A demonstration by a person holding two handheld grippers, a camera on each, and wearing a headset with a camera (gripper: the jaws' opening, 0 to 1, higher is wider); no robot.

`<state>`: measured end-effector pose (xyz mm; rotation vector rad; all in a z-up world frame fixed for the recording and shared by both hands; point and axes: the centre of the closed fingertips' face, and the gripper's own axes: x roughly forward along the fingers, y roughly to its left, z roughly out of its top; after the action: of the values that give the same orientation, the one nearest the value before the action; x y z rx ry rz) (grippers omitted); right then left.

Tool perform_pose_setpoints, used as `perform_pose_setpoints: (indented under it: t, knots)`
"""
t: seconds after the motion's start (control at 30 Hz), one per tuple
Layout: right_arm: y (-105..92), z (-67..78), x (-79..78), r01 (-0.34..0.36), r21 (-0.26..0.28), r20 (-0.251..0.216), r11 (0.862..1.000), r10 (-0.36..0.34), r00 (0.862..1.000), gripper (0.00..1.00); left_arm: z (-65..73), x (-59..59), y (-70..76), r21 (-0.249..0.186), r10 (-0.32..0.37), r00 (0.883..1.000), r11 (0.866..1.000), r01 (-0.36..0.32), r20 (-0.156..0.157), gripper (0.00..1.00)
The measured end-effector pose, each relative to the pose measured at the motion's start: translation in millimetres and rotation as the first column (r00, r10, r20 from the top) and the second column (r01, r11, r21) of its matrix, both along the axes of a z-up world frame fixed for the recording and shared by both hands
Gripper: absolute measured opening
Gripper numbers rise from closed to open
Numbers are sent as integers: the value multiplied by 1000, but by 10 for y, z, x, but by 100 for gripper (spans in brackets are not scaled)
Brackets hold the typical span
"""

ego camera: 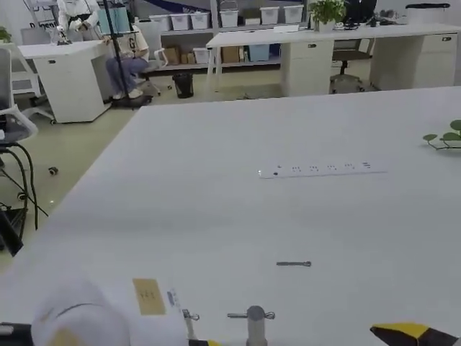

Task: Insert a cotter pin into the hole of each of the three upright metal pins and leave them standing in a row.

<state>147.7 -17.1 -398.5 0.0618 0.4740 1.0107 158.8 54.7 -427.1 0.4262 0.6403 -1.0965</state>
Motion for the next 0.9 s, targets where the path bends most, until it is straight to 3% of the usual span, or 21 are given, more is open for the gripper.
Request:
perform_pose_setpoints:
  t: [0.57,0.83,0.9]
  knots:
    - [-19,-92,52,-1,-17,-18,1000,1,1000,87,-182,-54,-81,16,-74,997,997,74,-17,10]
    - [-11,-91,58,-3,-32,-15,999,3,1000,87,-231,-37,-99,13,-82,997,997,82,-18,10]
    - [-12,-90,63,-4,-36,-12,999,3,1000,87,-252,-34,-105,3,-79,996,997,79,-32,10]
